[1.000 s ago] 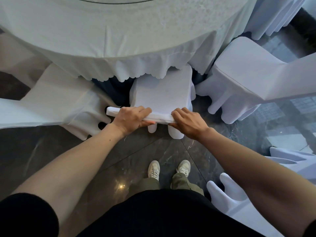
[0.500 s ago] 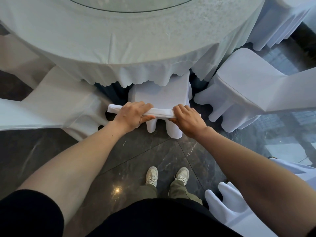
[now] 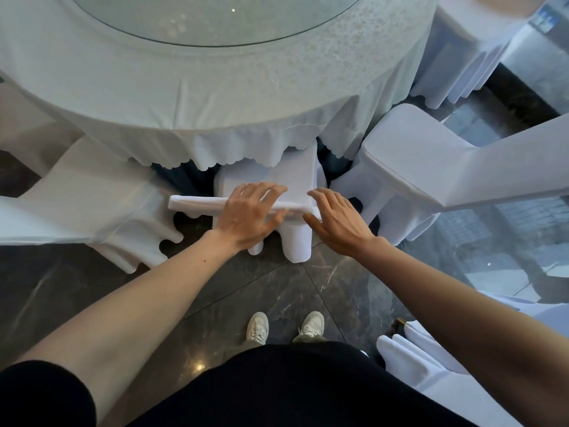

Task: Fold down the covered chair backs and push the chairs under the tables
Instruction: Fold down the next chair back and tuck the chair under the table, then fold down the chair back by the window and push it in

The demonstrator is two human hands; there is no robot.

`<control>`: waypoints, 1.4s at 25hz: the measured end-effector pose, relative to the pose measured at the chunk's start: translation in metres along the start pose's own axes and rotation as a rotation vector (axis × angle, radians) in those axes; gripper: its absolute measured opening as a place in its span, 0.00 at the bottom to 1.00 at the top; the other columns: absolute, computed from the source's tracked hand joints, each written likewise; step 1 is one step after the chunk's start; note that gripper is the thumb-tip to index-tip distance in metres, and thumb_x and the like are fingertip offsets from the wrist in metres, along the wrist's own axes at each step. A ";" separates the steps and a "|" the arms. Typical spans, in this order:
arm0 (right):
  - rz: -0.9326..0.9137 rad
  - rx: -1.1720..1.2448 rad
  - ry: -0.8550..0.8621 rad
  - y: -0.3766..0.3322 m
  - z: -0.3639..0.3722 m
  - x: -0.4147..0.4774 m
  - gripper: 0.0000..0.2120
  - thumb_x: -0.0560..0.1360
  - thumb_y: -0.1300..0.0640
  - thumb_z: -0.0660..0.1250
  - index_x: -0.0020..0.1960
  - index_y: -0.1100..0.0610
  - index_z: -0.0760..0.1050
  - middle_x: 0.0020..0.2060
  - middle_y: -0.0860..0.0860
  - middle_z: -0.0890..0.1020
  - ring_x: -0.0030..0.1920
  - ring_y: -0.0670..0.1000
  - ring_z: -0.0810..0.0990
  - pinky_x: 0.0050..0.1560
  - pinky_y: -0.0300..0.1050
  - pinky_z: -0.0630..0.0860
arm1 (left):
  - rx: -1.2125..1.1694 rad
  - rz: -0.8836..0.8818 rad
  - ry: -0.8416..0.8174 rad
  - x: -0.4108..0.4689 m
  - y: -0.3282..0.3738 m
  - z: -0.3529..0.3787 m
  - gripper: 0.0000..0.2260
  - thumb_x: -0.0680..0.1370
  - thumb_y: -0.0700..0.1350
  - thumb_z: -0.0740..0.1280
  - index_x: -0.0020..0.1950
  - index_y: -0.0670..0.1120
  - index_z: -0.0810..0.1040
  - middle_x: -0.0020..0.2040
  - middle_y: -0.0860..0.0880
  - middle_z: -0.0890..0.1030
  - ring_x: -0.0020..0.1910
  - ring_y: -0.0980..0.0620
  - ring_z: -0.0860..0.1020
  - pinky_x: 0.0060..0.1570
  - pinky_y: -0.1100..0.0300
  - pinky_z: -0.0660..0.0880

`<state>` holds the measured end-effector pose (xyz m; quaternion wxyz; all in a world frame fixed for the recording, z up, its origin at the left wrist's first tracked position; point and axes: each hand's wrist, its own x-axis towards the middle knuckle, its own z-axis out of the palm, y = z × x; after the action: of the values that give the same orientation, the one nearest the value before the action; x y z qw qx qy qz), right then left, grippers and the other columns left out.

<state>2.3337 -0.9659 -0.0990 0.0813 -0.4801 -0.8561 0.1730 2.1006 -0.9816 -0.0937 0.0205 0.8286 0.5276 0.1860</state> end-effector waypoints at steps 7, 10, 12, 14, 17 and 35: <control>0.047 -0.051 0.139 0.086 -0.075 -0.041 0.28 0.80 0.41 0.51 0.71 0.59 0.64 0.68 0.58 0.71 0.66 0.58 0.69 0.68 0.53 0.65 | -0.060 0.039 0.016 0.080 0.100 0.017 0.21 0.80 0.56 0.55 0.65 0.45 0.74 0.61 0.44 0.77 0.58 0.44 0.75 0.56 0.49 0.71; 0.110 -0.093 0.190 0.136 -0.106 -0.071 0.27 0.81 0.42 0.53 0.71 0.59 0.64 0.67 0.59 0.70 0.66 0.60 0.69 0.67 0.54 0.65 | -0.096 0.096 0.024 0.122 0.145 0.033 0.21 0.80 0.55 0.55 0.66 0.45 0.73 0.62 0.44 0.77 0.59 0.44 0.75 0.56 0.48 0.72; 0.164 -0.130 0.225 0.172 -0.125 -0.095 0.26 0.81 0.43 0.53 0.71 0.60 0.64 0.67 0.61 0.71 0.66 0.61 0.69 0.67 0.55 0.65 | -0.135 0.142 0.026 0.154 0.178 0.047 0.21 0.80 0.55 0.56 0.66 0.45 0.73 0.62 0.45 0.77 0.59 0.44 0.75 0.57 0.48 0.72; 0.228 -0.146 0.266 0.202 -0.143 -0.114 0.26 0.81 0.44 0.53 0.71 0.60 0.65 0.67 0.61 0.71 0.65 0.61 0.70 0.66 0.56 0.65 | -0.169 0.181 0.015 0.181 0.207 0.059 0.21 0.80 0.56 0.55 0.65 0.44 0.73 0.62 0.44 0.77 0.59 0.43 0.75 0.58 0.47 0.72; 0.311 -0.185 0.307 0.244 -0.167 -0.138 0.25 0.81 0.44 0.54 0.70 0.61 0.65 0.66 0.61 0.72 0.64 0.62 0.71 0.65 0.56 0.66 | -0.208 0.240 -0.031 0.221 0.247 0.082 0.23 0.80 0.58 0.52 0.66 0.44 0.72 0.63 0.44 0.77 0.61 0.43 0.75 0.59 0.47 0.71; 0.519 -0.307 0.250 0.560 -0.295 -0.161 0.23 0.82 0.44 0.55 0.70 0.58 0.64 0.66 0.58 0.71 0.64 0.60 0.71 0.67 0.59 0.67 | -0.490 0.286 -0.161 0.489 0.447 0.234 0.23 0.79 0.59 0.55 0.67 0.46 0.69 0.64 0.44 0.75 0.59 0.45 0.75 0.58 0.46 0.74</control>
<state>2.9535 -0.7700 -0.0305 0.0656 -0.7067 -0.7045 -0.0038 2.7477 -0.7103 -0.0686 0.2354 0.8771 0.3413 0.2424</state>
